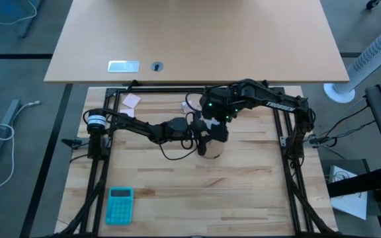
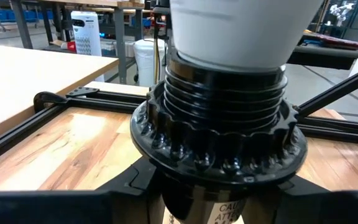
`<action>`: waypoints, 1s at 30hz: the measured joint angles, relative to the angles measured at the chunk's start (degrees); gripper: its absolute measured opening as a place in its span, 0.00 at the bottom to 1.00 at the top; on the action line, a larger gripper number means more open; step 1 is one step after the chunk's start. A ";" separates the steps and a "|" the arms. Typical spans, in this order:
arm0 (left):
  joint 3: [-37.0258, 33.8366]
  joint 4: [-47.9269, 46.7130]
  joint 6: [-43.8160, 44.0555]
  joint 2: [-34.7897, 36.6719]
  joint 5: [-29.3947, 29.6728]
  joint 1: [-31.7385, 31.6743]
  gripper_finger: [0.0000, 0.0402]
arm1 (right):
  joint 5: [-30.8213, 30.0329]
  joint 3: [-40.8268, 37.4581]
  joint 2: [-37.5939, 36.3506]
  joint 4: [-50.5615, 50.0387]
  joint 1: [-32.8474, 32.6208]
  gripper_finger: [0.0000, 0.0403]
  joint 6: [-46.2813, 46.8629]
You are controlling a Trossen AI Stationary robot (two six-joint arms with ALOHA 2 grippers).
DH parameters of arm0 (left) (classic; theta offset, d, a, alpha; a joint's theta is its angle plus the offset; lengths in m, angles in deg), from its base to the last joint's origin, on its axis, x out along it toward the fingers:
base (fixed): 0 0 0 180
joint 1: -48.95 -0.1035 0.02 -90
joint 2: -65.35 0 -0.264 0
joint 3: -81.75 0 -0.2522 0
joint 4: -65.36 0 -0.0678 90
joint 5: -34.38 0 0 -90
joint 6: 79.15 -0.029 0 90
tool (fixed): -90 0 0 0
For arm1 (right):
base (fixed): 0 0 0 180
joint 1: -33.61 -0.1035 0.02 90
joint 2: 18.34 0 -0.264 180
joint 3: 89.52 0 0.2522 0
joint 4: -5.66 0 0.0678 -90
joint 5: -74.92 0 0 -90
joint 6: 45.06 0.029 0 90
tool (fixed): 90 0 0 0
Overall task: Screw lightbulb
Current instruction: Remove the light bulb from the lamp
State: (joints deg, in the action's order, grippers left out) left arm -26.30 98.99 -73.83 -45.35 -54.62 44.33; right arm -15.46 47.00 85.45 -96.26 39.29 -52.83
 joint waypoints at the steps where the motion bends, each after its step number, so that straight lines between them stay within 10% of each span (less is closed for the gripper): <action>1: 0.00 -0.01 -0.08 0.00 -0.05 0.00 0.35 | 0.13 -0.02 0.00 -0.12 0.02 0.65 -5.07; 11: -0.02 -0.27 0.07 0.00 -0.37 -0.04 0.35 | -1.53 -0.21 0.09 -0.21 -0.03 0.71 -24.60; 23: 0.00 -1.00 -0.11 0.00 -0.55 -0.03 0.35 | 1.41 0.92 0.07 -0.04 0.00 0.80 14.56; 30: 0.00 -1.06 -0.10 0.00 -0.55 -0.04 0.35 | 1.85 1.29 0.02 -0.49 0.00 0.82 12.19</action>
State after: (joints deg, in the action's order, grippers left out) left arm -26.30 97.93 -73.94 -45.35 -55.17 44.29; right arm -13.61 48.29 85.47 -96.74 39.29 -40.64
